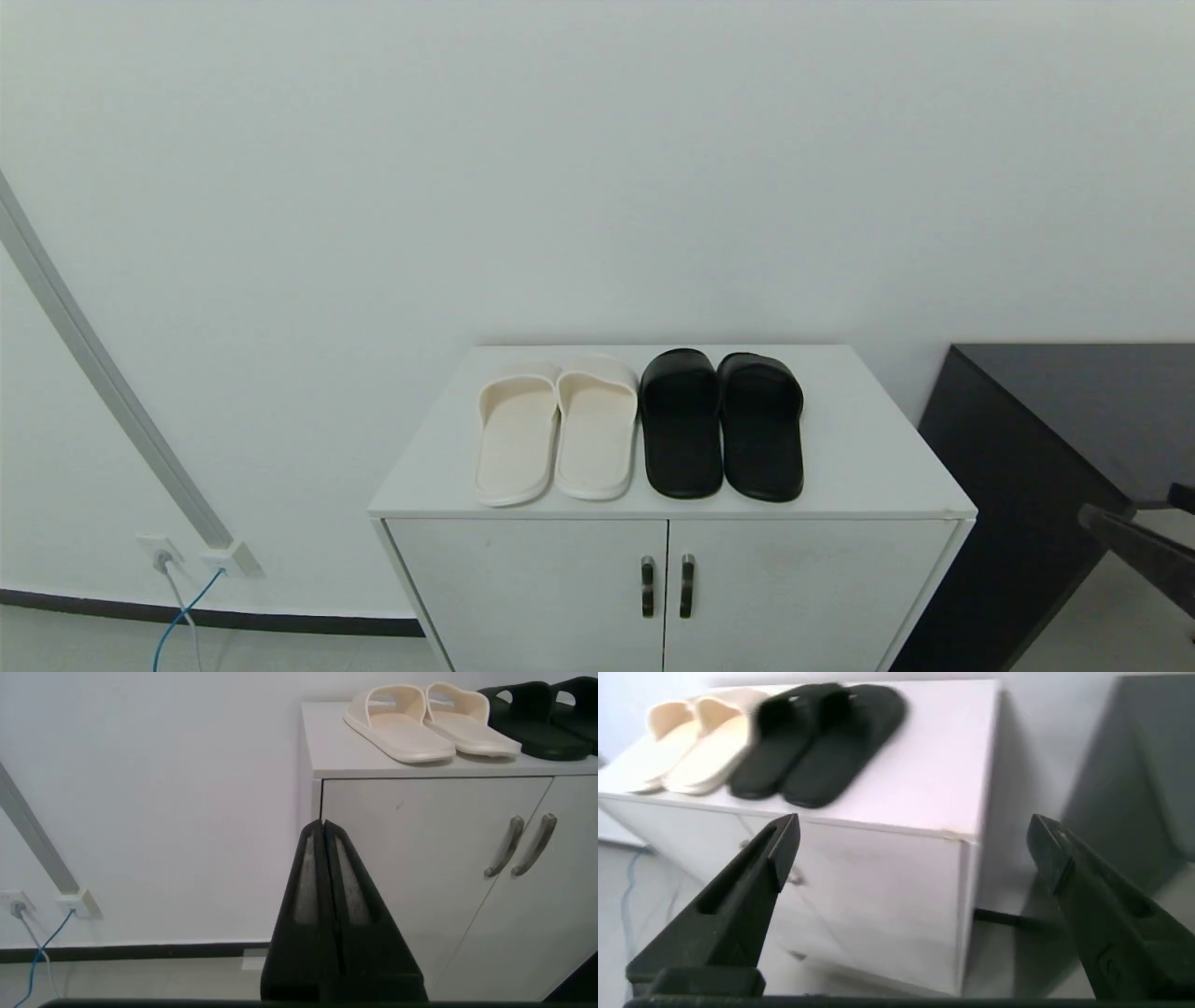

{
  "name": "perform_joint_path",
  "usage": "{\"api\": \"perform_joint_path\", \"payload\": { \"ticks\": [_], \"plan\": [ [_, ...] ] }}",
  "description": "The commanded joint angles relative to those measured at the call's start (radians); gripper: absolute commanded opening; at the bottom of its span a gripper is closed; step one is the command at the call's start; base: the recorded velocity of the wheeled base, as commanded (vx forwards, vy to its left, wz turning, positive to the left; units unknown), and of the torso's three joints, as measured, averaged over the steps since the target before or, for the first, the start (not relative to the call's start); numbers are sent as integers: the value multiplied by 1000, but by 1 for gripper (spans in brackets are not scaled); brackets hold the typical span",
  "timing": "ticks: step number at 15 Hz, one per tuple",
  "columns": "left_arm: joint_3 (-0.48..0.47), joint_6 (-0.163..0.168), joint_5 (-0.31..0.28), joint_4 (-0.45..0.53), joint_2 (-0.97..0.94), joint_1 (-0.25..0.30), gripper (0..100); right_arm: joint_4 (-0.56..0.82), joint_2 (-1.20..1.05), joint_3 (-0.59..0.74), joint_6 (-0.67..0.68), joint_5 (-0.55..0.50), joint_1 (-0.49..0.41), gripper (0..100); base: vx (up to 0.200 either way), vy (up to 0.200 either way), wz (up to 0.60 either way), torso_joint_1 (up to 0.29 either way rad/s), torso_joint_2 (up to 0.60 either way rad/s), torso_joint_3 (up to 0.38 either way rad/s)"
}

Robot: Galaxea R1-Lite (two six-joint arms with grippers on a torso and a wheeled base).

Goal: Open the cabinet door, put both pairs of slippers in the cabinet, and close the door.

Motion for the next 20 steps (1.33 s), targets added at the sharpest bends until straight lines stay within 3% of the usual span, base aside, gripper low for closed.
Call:
{"api": "perform_joint_path", "payload": {
  "ticks": [1,5,10,15,20],
  "plan": [
    [0,6,0,0,1,0,0,-9,198,-107,57,-87,191,100,0,0,0,0,0,0],
    [0,3,-1,0,1,0,0,-110,456,-270,129,-215,283,100,0,0,0,0,0,0],
    [0,3,-3,0,1,0,0,-114,714,-453,175,-366,387,100,0,0,0,0,0,0],
    [0,1,-3,0,1,0,0,-196,1004,-667,192,-503,359,100,0,0,0,0,0,0],
    [0,-1,-3,0,1,0,0,-200,1212,-891,151,-526,292,100,0,0,0,0,0,0]
  ]
}}
